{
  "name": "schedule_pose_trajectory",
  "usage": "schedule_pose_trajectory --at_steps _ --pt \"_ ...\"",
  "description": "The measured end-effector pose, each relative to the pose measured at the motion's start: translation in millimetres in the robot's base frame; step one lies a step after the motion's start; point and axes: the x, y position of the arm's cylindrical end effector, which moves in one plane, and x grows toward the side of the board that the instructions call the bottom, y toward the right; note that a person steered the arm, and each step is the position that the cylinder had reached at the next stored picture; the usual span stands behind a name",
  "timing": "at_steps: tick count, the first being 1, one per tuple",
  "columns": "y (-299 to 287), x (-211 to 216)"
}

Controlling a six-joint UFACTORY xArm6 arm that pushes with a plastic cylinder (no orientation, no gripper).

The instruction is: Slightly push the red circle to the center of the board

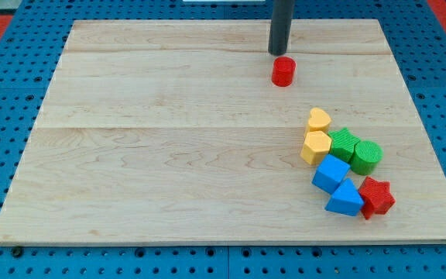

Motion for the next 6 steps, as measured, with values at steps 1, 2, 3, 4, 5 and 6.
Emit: schedule_pose_trajectory --at_steps 1,2,3,4,5,6 --pt "3 -16" --pt "36 -47" --pt "55 -3" --pt "53 17" --pt "44 45" --pt "44 45"
